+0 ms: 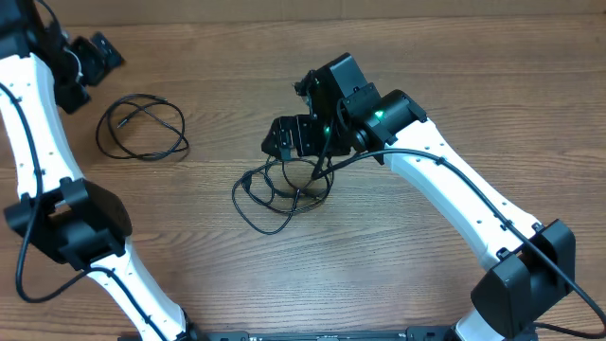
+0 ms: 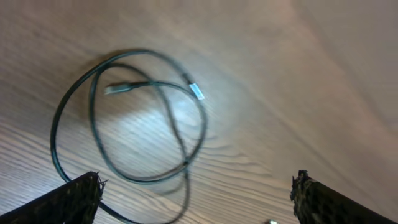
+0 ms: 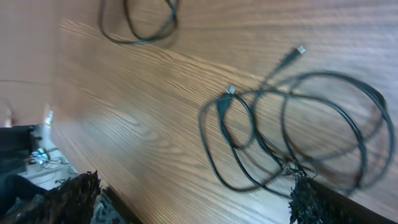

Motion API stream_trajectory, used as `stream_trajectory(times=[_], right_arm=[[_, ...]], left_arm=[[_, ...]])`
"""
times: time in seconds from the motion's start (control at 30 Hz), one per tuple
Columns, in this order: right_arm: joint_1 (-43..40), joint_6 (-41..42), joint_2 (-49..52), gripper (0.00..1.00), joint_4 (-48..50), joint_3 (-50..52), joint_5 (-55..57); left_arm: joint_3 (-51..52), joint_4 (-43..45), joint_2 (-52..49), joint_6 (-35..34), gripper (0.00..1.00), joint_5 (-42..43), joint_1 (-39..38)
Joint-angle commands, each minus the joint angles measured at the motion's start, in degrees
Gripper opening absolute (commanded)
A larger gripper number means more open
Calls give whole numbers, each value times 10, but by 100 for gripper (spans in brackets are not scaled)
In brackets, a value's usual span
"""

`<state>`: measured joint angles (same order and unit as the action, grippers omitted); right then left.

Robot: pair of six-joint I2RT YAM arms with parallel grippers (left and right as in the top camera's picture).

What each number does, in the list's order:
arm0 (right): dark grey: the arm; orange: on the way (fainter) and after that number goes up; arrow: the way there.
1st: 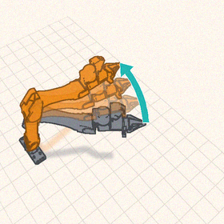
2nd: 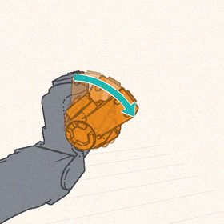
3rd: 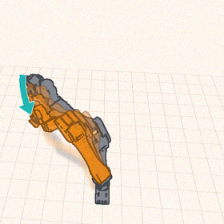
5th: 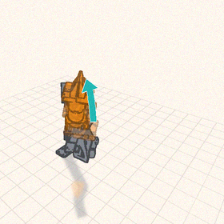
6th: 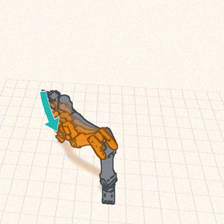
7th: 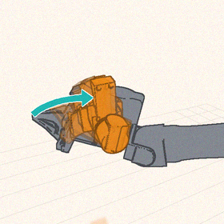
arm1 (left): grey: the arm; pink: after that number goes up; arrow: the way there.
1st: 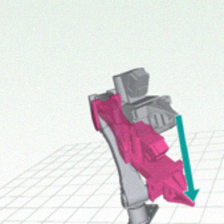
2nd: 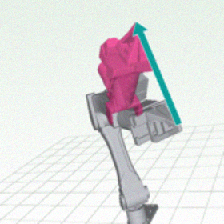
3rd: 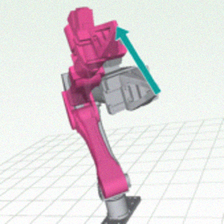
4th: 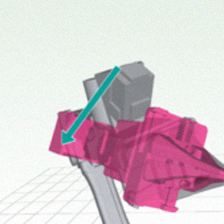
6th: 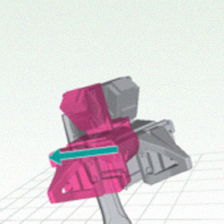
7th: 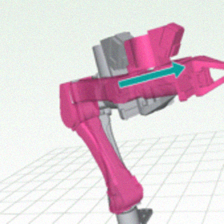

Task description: Untangle cables

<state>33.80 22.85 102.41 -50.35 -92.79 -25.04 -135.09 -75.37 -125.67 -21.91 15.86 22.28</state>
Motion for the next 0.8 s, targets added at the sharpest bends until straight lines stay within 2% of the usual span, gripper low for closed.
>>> stream_trajectory(times=[0.0, 0.17, 0.27, 0.33, 0.6, 0.77], right_arm=[[3, 3, -1, 100, 24, -16, -38], [3, 28, 0, 100, 33, -35, -37], [3, 39, 0, 100, 34, -44, -36], [3, 47, 0, 100, 38, -44, -35], [3, 48, 0, 100, 5, -43, -19], [3, 47, 0, 100, -12, -43, 6]], left_arm=[[-45, -17, 45, 7, 99, 25, 6], [-47, -65, 59, -55, 99, -93, 7], [-38, -67, 49, -62, 100, -193, 7], [-23, -67, 39, -63, 99, -228, 8], [56, -34, -27, -95, 100, -229, 23], [63, -17, -81, -113, 100, -207, 31]])
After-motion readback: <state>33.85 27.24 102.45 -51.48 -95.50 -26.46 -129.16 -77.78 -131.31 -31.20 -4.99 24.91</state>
